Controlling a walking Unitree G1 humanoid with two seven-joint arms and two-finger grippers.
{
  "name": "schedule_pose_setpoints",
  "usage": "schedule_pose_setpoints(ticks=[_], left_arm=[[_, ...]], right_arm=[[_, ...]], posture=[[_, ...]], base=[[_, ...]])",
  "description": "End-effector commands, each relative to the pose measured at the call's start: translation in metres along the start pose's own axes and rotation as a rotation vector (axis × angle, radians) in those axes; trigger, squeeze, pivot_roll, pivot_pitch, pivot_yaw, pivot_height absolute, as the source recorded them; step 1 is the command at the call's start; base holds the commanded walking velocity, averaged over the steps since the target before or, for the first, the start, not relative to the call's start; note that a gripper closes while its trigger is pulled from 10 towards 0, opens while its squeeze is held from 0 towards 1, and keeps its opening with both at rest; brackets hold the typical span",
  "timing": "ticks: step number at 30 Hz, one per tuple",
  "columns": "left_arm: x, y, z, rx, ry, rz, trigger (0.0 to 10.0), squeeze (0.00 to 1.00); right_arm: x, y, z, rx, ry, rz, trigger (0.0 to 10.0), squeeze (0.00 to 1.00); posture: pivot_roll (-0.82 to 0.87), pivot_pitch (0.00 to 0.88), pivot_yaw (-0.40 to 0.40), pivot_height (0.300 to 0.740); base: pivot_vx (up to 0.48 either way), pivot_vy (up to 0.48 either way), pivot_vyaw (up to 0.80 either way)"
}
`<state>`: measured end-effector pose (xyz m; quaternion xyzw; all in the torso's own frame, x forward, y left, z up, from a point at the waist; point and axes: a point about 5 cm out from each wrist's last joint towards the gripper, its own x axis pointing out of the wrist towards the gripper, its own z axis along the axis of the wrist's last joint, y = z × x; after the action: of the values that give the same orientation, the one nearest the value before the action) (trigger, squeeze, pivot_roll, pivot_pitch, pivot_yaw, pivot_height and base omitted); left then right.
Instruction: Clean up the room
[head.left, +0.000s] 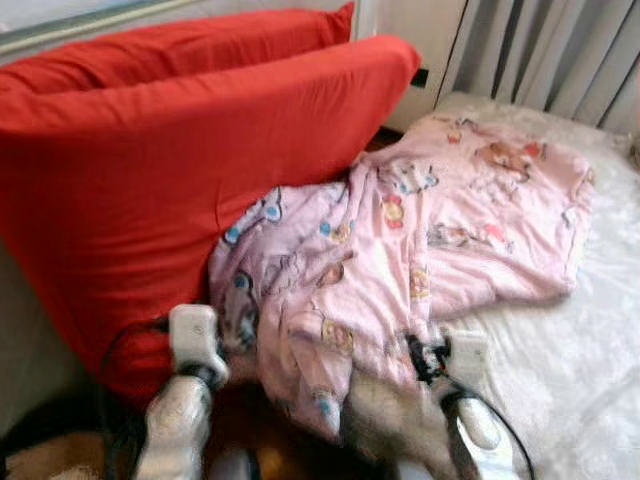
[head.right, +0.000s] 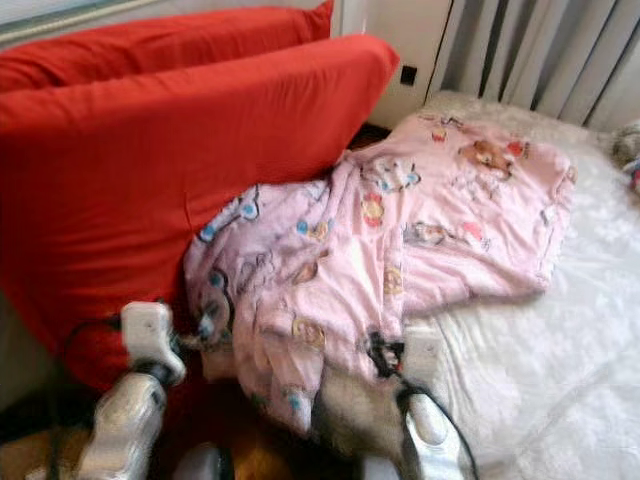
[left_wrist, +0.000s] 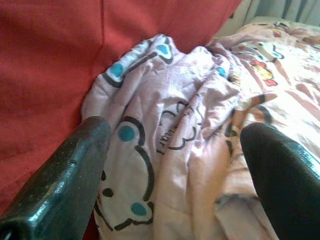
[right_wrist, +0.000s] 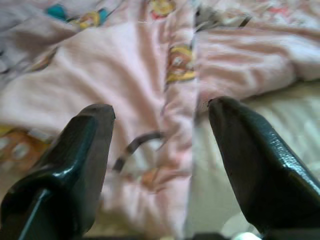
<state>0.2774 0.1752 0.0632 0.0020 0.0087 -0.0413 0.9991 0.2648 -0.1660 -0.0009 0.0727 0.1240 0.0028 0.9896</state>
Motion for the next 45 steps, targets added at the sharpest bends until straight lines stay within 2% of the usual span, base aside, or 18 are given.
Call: schedule_pose_setpoints(ticks=[1, 9, 18, 24, 27, 31, 36, 38, 45], left_arm=[[-0.002, 0.008, -0.002, 0.01, 0.019, 0.021, 10.0, 0.0], [-0.002, 0.007, -0.002, 0.008, 0.015, 0.018, 10.0, 0.0], [-0.002, 0.007, 0.0, 0.007, 0.011, 0.018, 10.0, 0.0], [-0.001, 0.006, 0.0, 0.008, 0.01, 0.014, 10.0, 0.0], [-0.001, 0.006, 0.001, 0.009, 0.007, 0.012, 10.0, 0.0], [-0.001, 0.007, 0.002, 0.009, 0.004, 0.015, 10.0, 0.0], [0.003, 0.004, 0.006, 0.009, -0.007, 0.011, 10.0, 0.0], [0.004, 0.004, 0.008, 0.009, -0.012, 0.008, 10.0, 0.0], [0.009, 0.002, 0.016, 0.01, -0.034, -0.002, 10.0, 0.0]], right_arm=[[0.003, 0.008, 0.0, 0.006, 0.001, 0.02, 10.0, 0.0], [0.003, 0.008, 0.0, 0.006, 0.007, 0.024, 10.0, 0.0], [0.006, 0.014, -0.001, 0.005, 0.029, 0.088, 10.0, 0.0], [0.009, 0.019, 0.0, -0.018, 0.039, 0.115, 10.0, 0.0], [0.014, 0.025, 0.0, -0.047, 0.077, 0.137, 10.0, 0.0], [0.016, 0.028, 0.001, -0.054, 0.085, 0.152, 10.0, 0.0], [0.02, 0.027, 0.005, -0.062, 0.074, 0.131, 10.0, 0.0], [0.022, 0.027, 0.005, -0.092, 0.095, 0.118, 10.0, 0.0], [0.028, 0.023, 0.007, -0.111, 0.138, 0.065, 10.0, 0.0]], posture=[[-0.01, 0.064, -0.057, 0.624], [-0.02, 0.067, -0.056, 0.624], [-0.02, 0.071, -0.056, 0.624], [-0.01, 0.074, -0.055, 0.624], [0.0, 0.078, -0.055, 0.624], [0.0, 0.086, -0.055, 0.595], [0.0, 0.101, -0.05, 0.585], [0.0, 0.106, -0.049, 0.585], [0.01, 0.137, -0.048, 0.585]], base=[[0.311, 0.0, 0.0], [0.308, 0.0, 0.0], [0.0, 0.0, 0.0], [0.0, 0.0, 0.0], [0.0, 0.0, 0.0], [0.0, 0.0, 0.0], [0.0, 0.0, 0.0], [0.0, 0.0, 0.0], [0.0, 0.0, 0.0]])
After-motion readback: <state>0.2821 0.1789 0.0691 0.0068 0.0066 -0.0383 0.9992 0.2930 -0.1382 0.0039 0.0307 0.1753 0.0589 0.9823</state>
